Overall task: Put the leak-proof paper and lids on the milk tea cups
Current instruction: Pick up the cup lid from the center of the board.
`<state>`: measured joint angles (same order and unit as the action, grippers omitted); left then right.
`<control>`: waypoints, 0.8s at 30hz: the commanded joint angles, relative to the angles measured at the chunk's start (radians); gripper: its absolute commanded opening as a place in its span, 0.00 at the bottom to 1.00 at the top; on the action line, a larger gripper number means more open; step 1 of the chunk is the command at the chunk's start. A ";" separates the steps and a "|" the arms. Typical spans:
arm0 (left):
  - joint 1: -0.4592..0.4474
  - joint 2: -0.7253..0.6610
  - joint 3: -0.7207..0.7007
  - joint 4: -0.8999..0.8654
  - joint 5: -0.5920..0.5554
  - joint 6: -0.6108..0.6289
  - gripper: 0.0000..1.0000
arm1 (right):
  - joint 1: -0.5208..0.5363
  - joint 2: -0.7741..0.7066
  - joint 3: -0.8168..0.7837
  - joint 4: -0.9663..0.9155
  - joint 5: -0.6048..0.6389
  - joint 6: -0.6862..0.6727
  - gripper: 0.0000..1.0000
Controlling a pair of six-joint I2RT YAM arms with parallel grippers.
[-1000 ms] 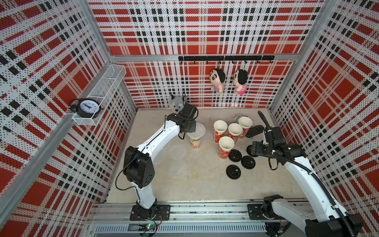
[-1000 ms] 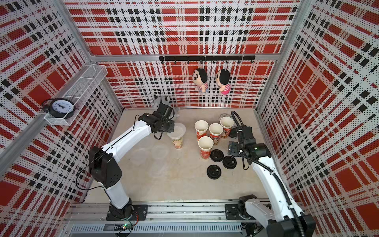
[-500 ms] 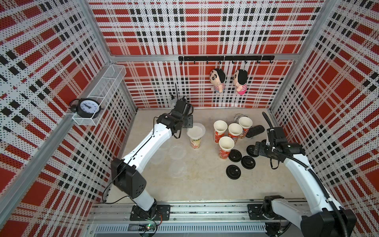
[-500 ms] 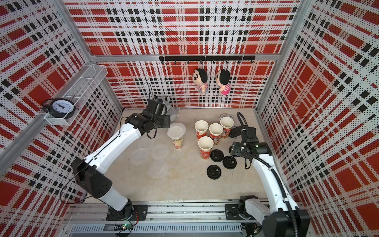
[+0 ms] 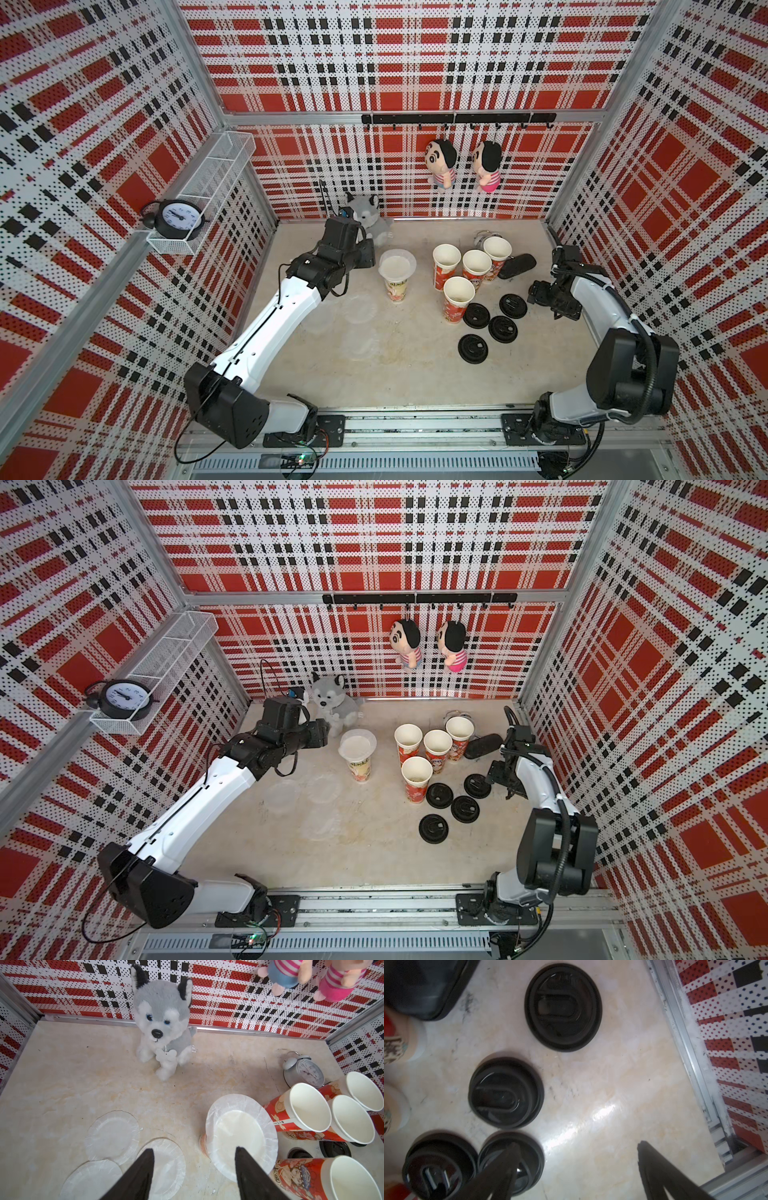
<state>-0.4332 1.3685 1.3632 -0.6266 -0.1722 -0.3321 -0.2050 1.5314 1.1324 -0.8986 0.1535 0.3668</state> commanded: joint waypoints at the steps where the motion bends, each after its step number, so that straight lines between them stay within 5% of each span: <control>1: -0.006 -0.007 -0.012 0.070 -0.005 0.015 0.65 | -0.024 0.073 0.050 0.072 -0.014 -0.043 0.92; 10: -0.052 0.030 -0.021 0.112 -0.115 0.013 0.66 | -0.028 0.238 0.147 0.137 0.005 -0.100 0.92; 24: -0.064 0.079 -0.038 0.162 -0.120 0.012 0.65 | -0.039 0.349 0.198 0.189 0.001 -0.114 0.85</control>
<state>-0.4877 1.4410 1.3373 -0.4999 -0.2783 -0.3298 -0.2321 1.8633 1.3109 -0.7391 0.1532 0.2661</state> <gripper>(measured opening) 0.653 0.853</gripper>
